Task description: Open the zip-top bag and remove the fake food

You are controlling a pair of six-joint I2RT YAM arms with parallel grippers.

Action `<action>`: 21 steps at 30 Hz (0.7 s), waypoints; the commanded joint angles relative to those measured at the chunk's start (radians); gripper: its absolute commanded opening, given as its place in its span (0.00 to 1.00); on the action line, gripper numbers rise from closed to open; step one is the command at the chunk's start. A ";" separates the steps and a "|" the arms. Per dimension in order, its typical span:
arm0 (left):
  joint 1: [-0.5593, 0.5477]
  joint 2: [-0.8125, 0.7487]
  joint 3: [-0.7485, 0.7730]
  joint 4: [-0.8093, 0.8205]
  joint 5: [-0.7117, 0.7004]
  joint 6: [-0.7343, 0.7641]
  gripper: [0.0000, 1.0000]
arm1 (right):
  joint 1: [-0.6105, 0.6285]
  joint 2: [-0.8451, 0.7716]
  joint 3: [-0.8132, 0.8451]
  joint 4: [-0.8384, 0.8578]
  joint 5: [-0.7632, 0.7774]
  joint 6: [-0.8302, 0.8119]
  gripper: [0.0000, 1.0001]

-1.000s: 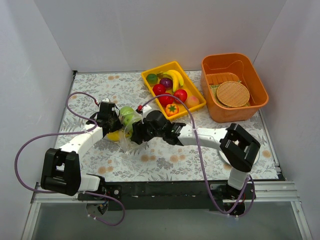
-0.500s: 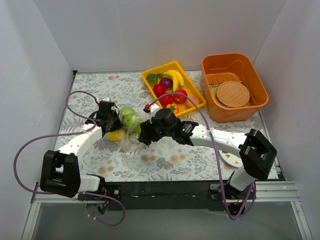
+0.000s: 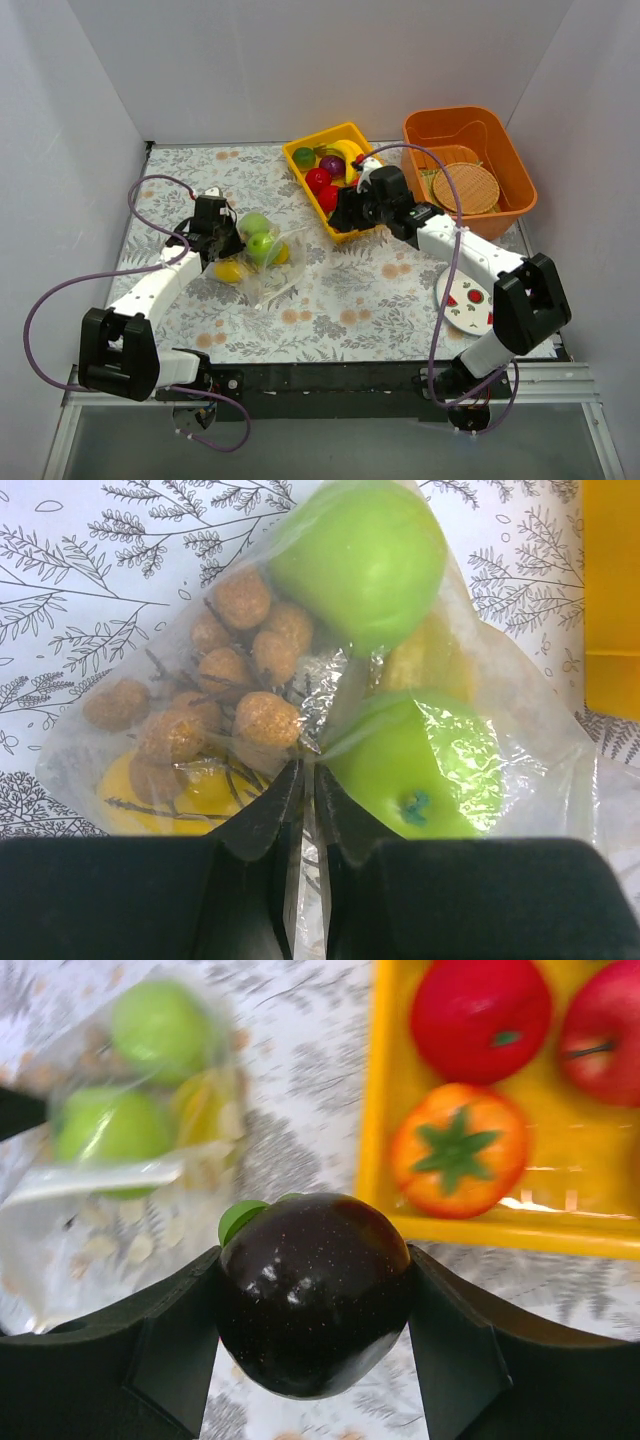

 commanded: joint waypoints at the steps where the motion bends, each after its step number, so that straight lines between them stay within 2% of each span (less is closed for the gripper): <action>1: 0.005 -0.049 0.051 -0.020 0.019 0.020 0.10 | -0.109 0.082 0.092 0.018 0.000 -0.012 0.27; 5: 0.005 -0.052 0.064 -0.026 0.022 0.026 0.11 | -0.192 0.202 0.172 0.020 0.058 0.002 0.26; 13: 0.007 -0.067 0.097 -0.045 0.034 0.033 0.14 | -0.218 0.357 0.296 -0.037 0.174 0.019 0.28; 21: 0.005 -0.080 0.140 -0.068 0.029 0.049 0.18 | -0.226 0.412 0.309 -0.060 0.211 0.019 0.45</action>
